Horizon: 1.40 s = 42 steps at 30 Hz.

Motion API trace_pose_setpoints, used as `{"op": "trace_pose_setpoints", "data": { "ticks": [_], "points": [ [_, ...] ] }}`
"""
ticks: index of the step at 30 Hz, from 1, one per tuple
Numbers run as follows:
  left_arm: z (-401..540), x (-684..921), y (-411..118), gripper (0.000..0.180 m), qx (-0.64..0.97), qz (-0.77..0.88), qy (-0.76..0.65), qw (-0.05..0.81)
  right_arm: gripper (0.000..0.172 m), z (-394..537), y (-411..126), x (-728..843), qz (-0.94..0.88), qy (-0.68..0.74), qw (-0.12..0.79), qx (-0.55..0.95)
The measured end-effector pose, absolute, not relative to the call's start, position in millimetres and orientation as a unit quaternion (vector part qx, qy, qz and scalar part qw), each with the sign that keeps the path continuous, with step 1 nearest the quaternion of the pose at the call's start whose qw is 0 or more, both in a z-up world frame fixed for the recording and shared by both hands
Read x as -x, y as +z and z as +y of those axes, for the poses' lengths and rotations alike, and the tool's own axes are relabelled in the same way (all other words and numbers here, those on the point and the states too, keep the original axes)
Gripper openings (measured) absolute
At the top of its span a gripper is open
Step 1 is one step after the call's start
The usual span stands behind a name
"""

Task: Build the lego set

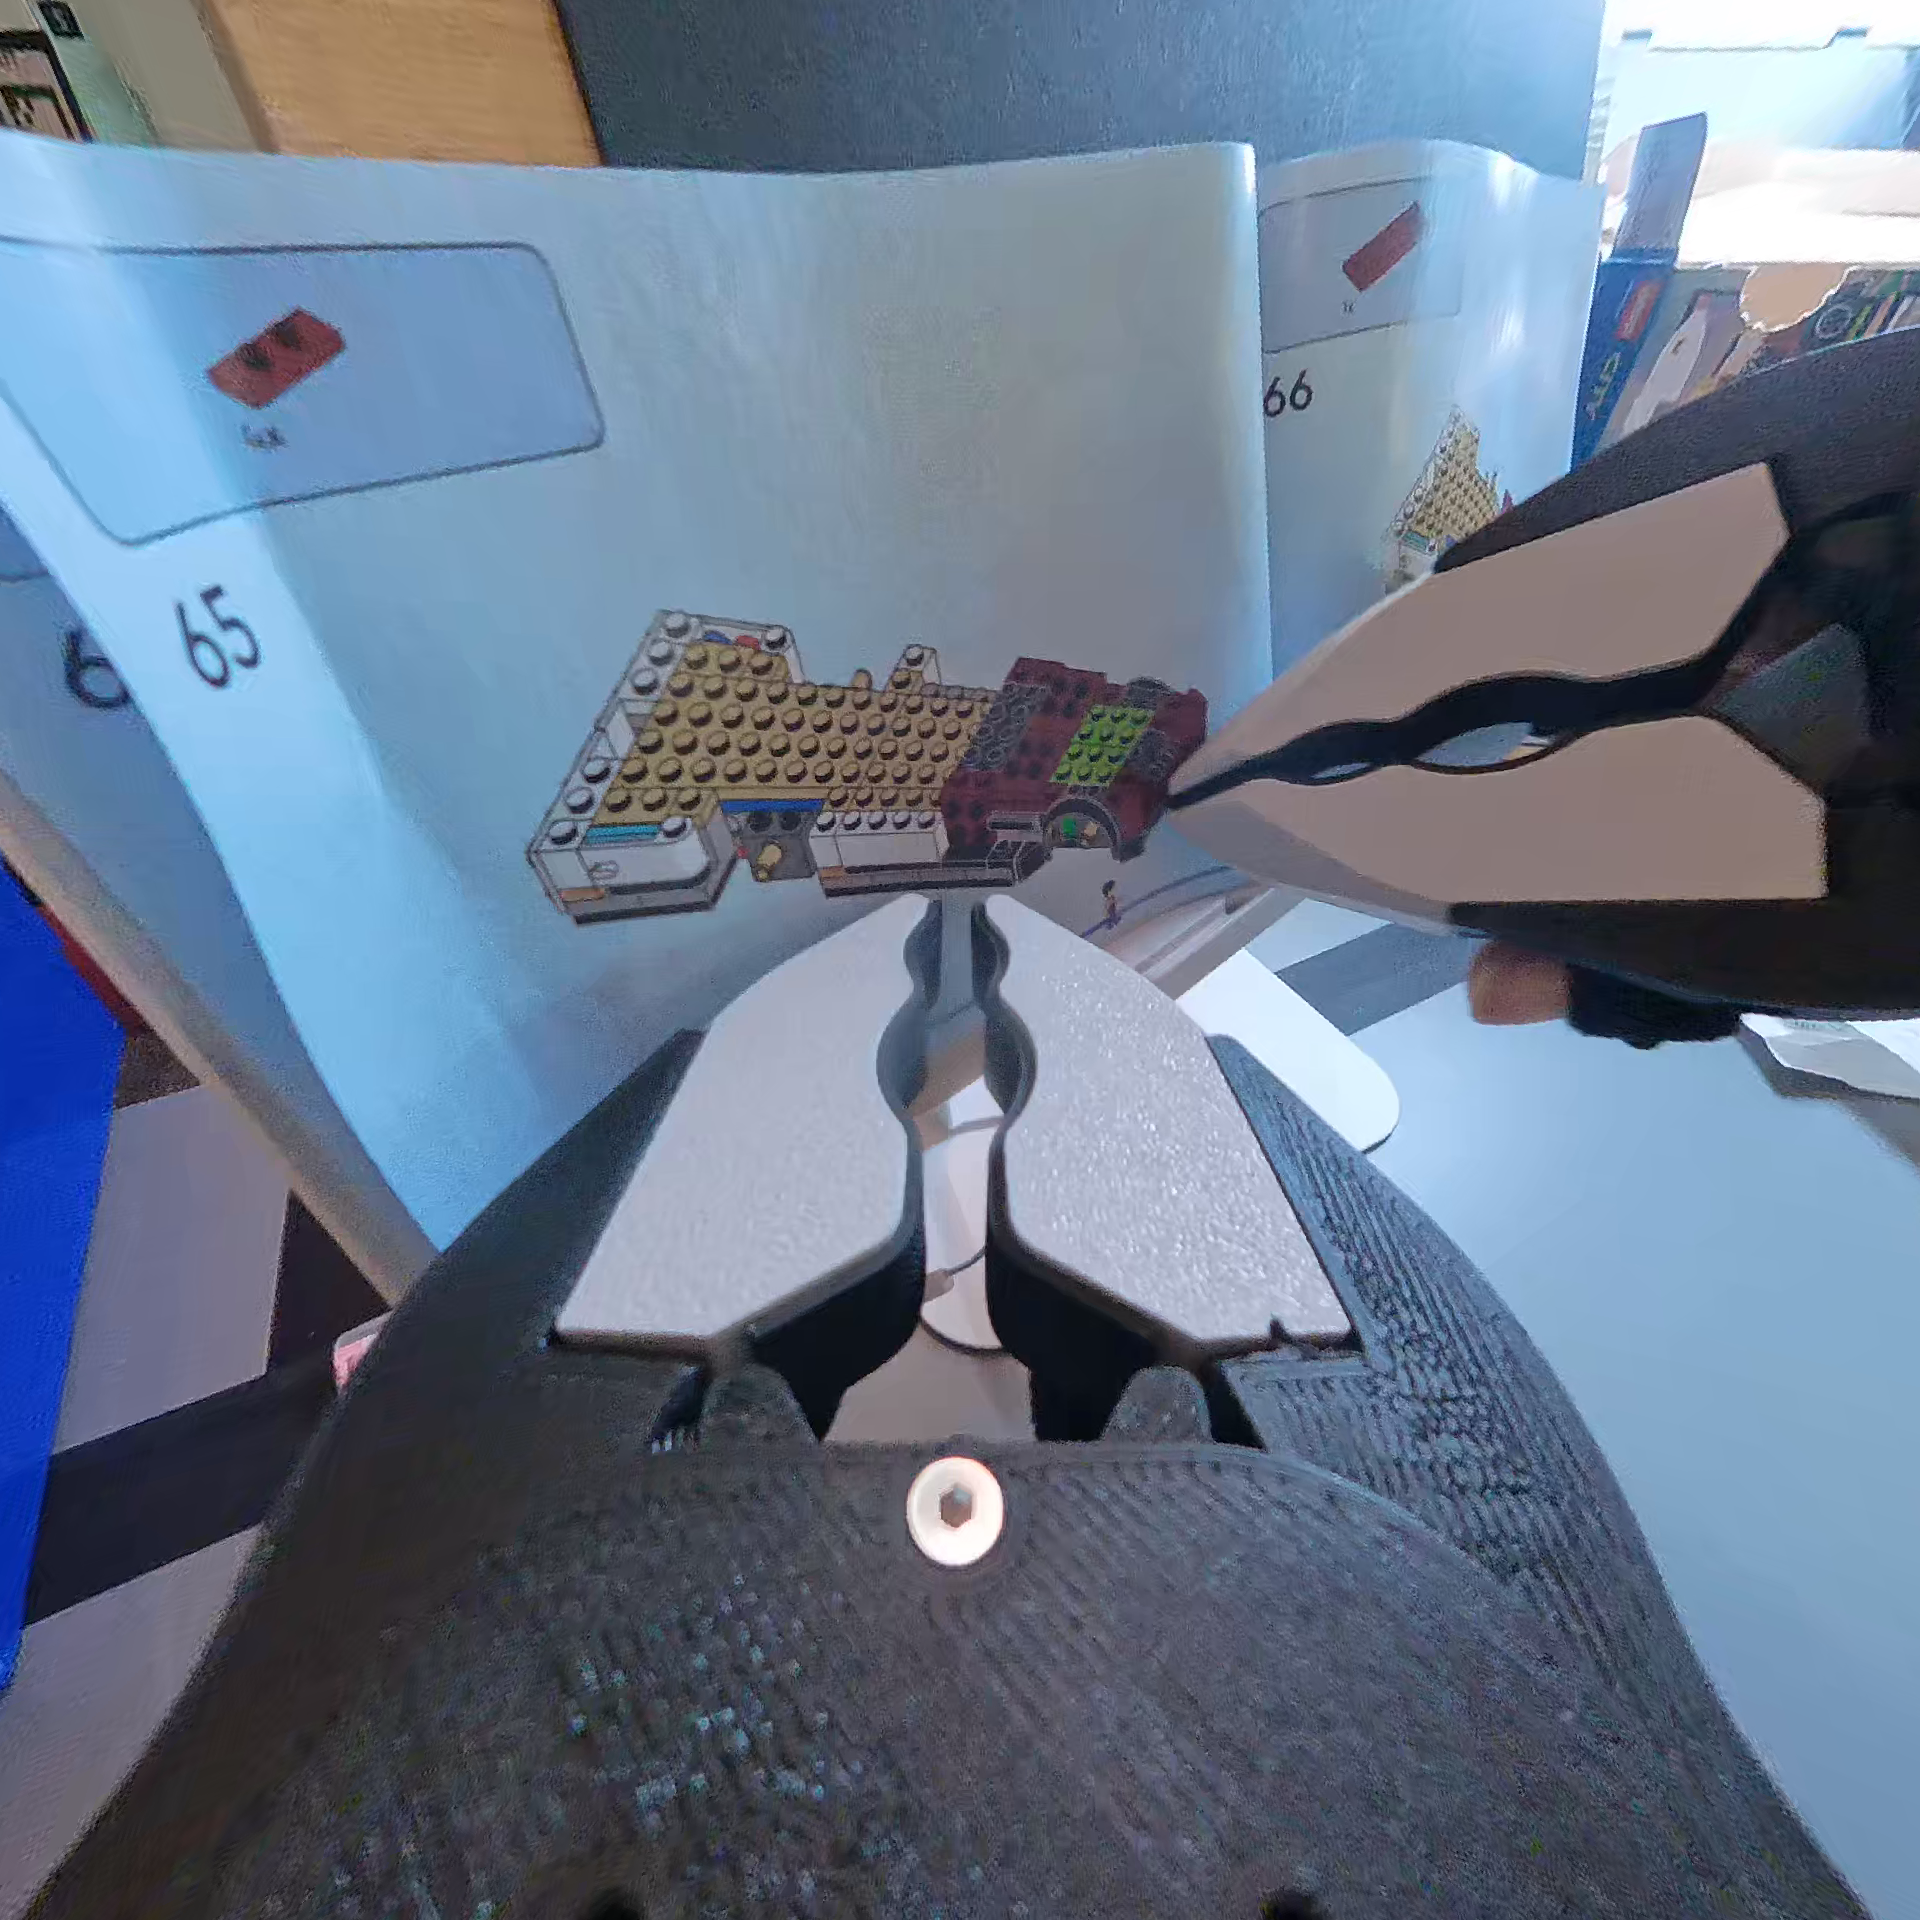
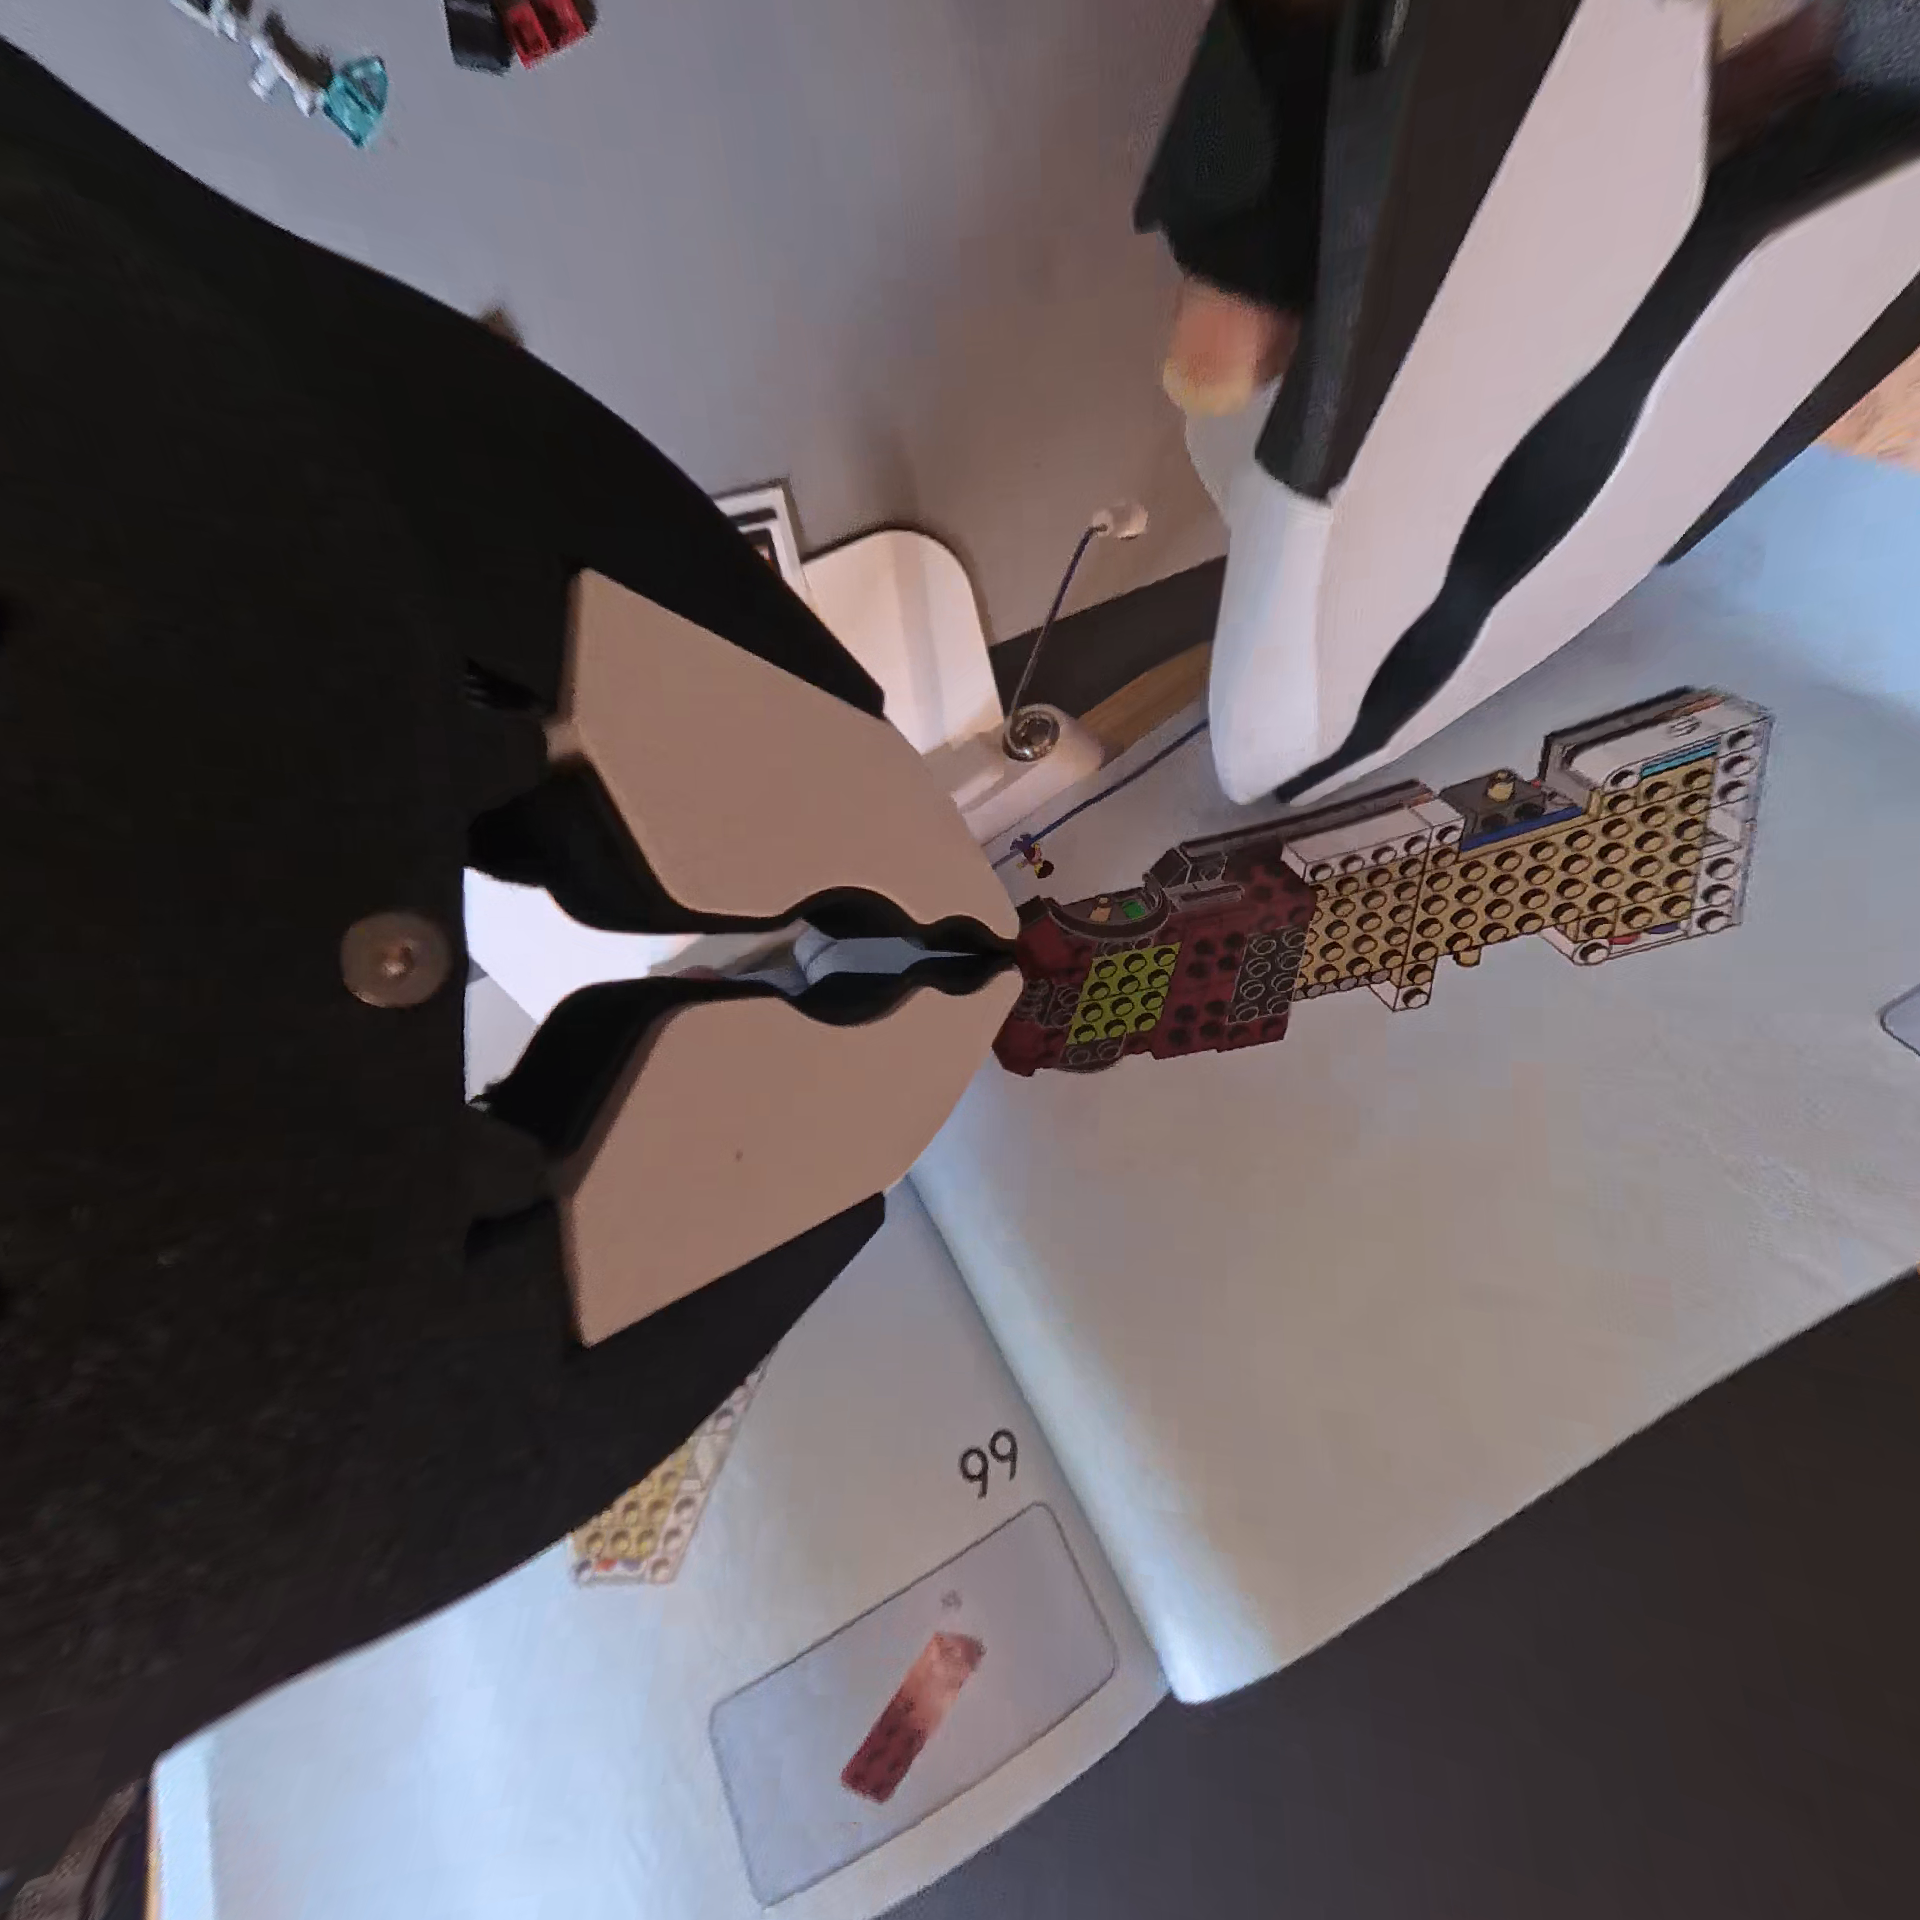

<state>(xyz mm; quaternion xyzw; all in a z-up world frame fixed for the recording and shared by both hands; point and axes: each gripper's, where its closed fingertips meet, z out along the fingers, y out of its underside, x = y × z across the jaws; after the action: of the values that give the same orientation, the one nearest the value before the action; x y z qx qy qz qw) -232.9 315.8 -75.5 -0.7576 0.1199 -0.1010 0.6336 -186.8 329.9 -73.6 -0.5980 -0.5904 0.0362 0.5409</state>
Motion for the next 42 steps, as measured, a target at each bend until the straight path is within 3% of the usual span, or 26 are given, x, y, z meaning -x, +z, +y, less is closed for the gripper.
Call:
{"op": "trace_pose_setpoints", "data": {
  "ticks": [5, 17, 27, 42],
  "points": [
    [318, 234, -75, 0.0, 0.75, 0.113, -0.104, 0.643, 0.001, 329, -73, 160, -0.543, 0.13, 0.535, 0.635],
    [316, 237, -80, 0.0, 0.755, 0.105, -0.106, 0.638, 0.0, 368, -98, 111, -0.511, 0.031, 0.523, 0.681],
    [316, 235, -81, 0.0, 0.753, 0.11, -0.113, 0.639, 0.0, 346, -69, 144, -0.547, 0.057, 0.546, 0.632],
    [304, 249, -93, 0.008, 0.754, 0.075, -0.164, 0.632, 0.002, 334, -61, 171, -0.592, -0.04, 0.563, 0.575]
  ]
}}
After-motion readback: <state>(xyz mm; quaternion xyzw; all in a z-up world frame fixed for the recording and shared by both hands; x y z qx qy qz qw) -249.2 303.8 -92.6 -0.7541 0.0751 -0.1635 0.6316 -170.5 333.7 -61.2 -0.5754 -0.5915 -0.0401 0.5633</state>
